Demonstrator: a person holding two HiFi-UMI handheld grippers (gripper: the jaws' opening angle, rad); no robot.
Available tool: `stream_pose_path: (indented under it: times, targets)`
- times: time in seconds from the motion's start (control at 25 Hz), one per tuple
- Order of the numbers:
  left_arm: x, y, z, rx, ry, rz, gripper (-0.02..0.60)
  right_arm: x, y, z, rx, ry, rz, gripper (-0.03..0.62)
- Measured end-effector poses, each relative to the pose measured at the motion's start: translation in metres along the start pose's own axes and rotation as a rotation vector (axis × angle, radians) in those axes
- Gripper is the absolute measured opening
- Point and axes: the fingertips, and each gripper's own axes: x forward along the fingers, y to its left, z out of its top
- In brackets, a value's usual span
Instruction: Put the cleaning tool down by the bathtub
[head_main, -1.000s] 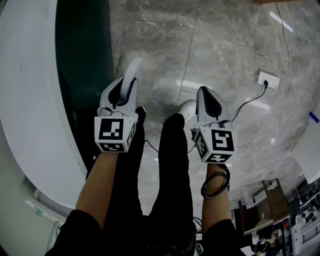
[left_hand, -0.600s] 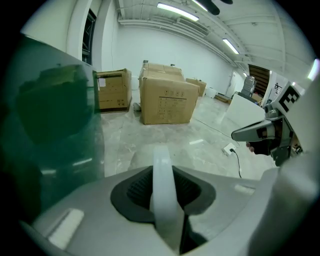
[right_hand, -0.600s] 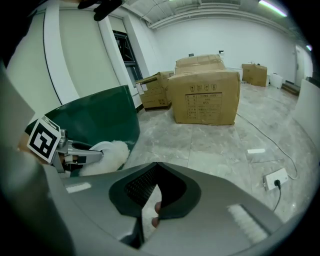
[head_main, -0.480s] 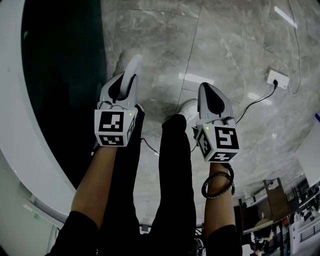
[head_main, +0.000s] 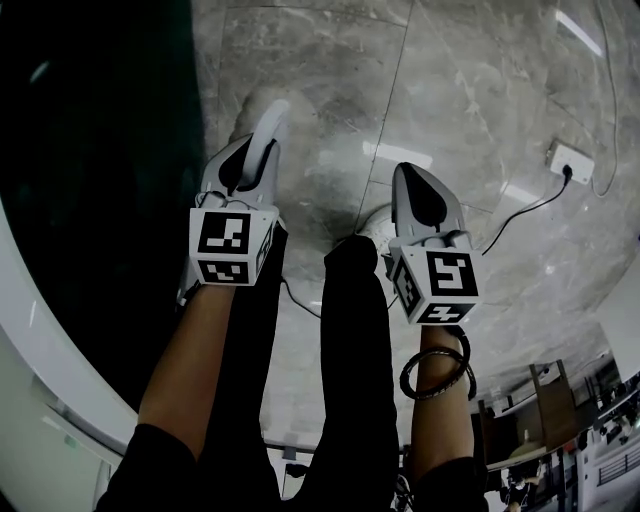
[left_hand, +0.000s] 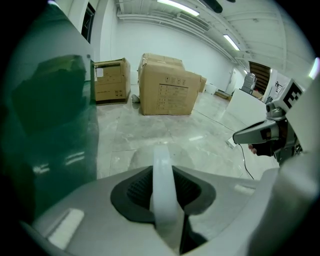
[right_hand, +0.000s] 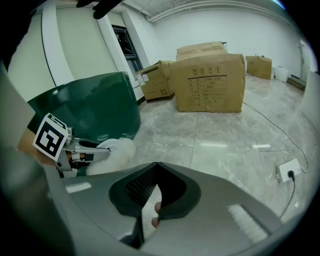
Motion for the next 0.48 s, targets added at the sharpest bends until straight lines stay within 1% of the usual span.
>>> stream_pose_path:
  times: [0.12, 0.48]
  targets:
    - [0.014, 0.002, -0.01, -0.01, -0.001, -0.001, 0.081, 0.014, -0.003, -0.009, -0.003, 0.006, 0.008, 0.025]
    - [0.053, 0.012, -0.053, -0.026, 0.044, 0.012, 0.081, 0.051, -0.016, -0.043, -0.003, 0.037, 0.03, 0.025]
